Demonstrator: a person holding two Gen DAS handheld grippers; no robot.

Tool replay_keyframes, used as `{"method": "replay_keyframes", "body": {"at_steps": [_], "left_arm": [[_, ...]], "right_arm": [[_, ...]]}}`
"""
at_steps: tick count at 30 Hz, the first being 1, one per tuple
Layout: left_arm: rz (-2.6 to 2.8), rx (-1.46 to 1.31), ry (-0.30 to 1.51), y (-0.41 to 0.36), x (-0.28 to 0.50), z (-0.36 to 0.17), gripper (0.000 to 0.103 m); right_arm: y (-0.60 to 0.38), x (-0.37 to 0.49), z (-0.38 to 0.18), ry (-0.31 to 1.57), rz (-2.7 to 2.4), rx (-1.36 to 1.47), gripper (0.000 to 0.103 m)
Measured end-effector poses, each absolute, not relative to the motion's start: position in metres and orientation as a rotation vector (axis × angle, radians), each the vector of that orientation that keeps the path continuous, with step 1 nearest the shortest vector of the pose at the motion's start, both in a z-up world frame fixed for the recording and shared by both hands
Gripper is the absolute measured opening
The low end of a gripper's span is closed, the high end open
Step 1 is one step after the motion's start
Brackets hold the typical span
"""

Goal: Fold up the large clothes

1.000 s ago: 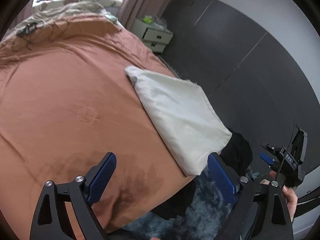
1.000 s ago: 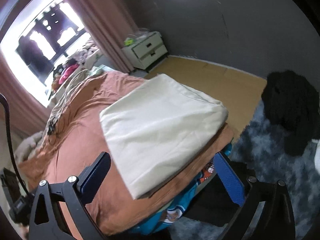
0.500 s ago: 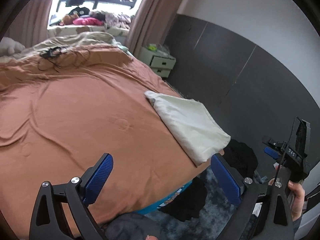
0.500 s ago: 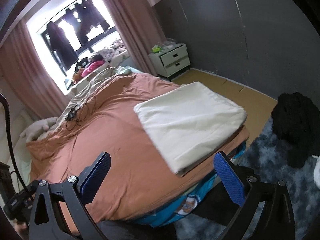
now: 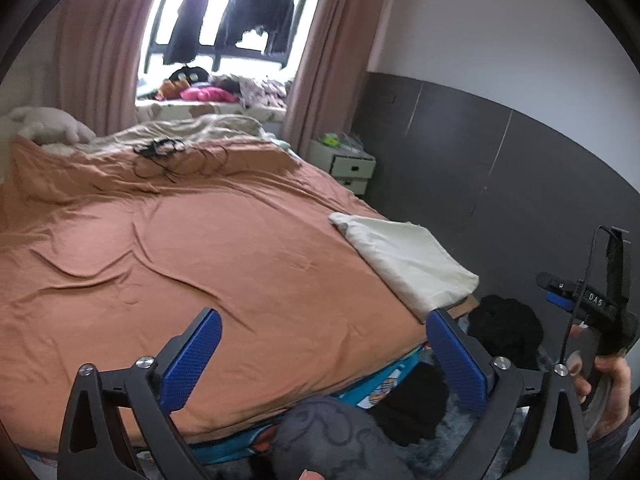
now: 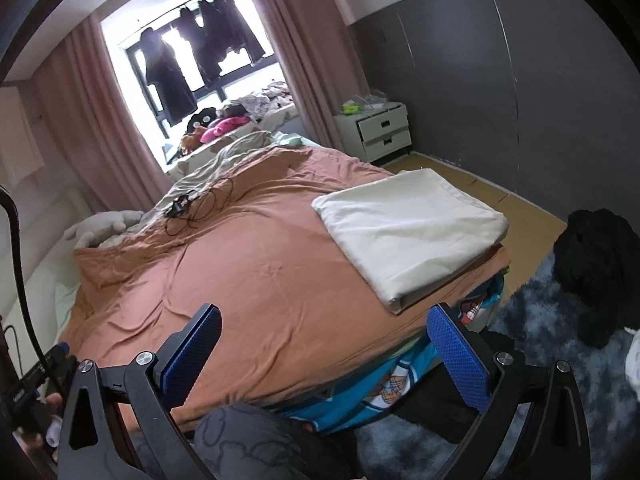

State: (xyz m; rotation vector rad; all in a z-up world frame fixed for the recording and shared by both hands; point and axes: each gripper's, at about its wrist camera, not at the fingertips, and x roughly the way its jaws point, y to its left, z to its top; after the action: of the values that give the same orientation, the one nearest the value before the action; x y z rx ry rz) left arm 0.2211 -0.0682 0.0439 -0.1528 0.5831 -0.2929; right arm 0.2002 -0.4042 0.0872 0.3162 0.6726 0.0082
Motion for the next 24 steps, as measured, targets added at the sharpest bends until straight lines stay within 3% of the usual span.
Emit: {"method": "replay_keyframes", "body": {"at_steps": [24], "left_arm": [[-0.166, -0.138, 0.447, -0.02, 0.082, 0.013, 0.103]], "right_arm": [[-0.328, 0.086, 0.06, 0.553, 0.064, 0.175, 0.103]]}}
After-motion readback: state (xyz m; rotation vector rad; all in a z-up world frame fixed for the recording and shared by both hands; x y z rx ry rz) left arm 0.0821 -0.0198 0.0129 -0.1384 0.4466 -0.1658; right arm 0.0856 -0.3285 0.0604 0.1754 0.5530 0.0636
